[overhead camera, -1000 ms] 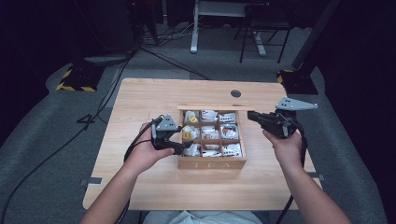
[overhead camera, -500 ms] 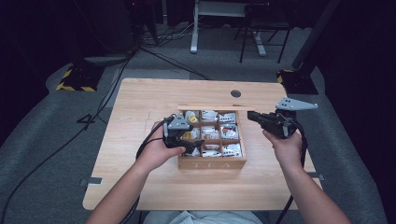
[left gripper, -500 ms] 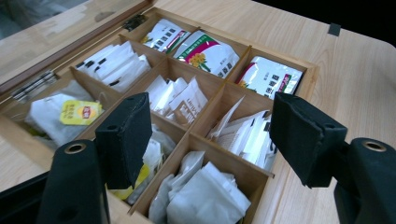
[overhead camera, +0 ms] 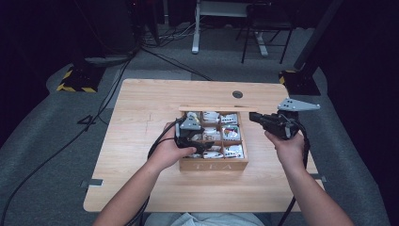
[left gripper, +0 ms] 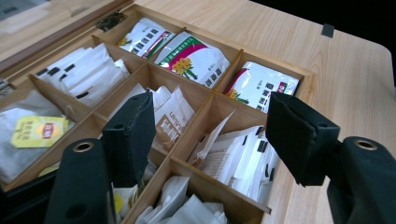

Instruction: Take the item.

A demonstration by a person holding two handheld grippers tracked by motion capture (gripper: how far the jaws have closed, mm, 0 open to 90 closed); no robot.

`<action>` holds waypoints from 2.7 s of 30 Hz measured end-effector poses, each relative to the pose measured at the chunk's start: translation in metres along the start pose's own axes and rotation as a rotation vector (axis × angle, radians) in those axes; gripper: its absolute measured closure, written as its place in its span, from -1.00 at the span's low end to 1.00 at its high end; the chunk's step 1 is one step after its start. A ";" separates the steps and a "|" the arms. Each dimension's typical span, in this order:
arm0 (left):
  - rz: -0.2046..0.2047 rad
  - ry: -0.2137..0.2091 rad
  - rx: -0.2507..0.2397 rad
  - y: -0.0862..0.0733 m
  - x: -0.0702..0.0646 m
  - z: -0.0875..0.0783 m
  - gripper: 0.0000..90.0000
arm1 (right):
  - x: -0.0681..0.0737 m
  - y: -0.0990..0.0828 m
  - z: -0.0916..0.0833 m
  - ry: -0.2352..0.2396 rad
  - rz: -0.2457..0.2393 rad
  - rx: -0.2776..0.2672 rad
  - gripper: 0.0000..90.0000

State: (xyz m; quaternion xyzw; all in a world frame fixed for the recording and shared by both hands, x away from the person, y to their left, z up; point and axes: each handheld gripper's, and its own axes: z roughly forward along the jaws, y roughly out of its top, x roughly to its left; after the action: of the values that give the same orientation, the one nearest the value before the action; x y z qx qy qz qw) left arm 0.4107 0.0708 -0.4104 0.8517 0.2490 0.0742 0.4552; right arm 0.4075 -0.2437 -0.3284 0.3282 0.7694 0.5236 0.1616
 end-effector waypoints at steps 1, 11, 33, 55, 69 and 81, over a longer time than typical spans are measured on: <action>0.001 -0.003 0.004 0.000 0.000 0.002 -0.23 | 0.000 0.000 0.000 0.001 0.000 0.001 1.00; 0.040 -0.017 0.046 0.000 -0.003 0.025 -0.05 | 0.000 0.002 0.000 0.001 -0.002 0.011 1.00; 0.105 -0.016 0.260 0.004 -0.007 0.048 0.55 | 0.002 0.005 0.003 0.017 -0.007 0.010 1.00; 0.140 -0.050 0.240 0.005 -0.003 0.044 1.00 | 0.001 0.005 0.004 0.023 -0.007 0.017 1.00; 0.183 -0.035 0.147 0.015 -0.006 0.020 1.00 | 0.001 0.005 0.004 0.019 -0.006 0.021 1.00; 0.154 -0.040 0.082 0.020 -0.004 -0.001 1.00 | 0.002 0.006 0.004 0.015 -0.003 0.023 1.00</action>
State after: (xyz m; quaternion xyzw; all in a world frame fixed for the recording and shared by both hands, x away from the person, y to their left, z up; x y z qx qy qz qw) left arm 0.4138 0.0607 -0.3934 0.8876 0.1763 0.0816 0.4176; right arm 0.4103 -0.2386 -0.3247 0.3251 0.7771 0.5168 0.1528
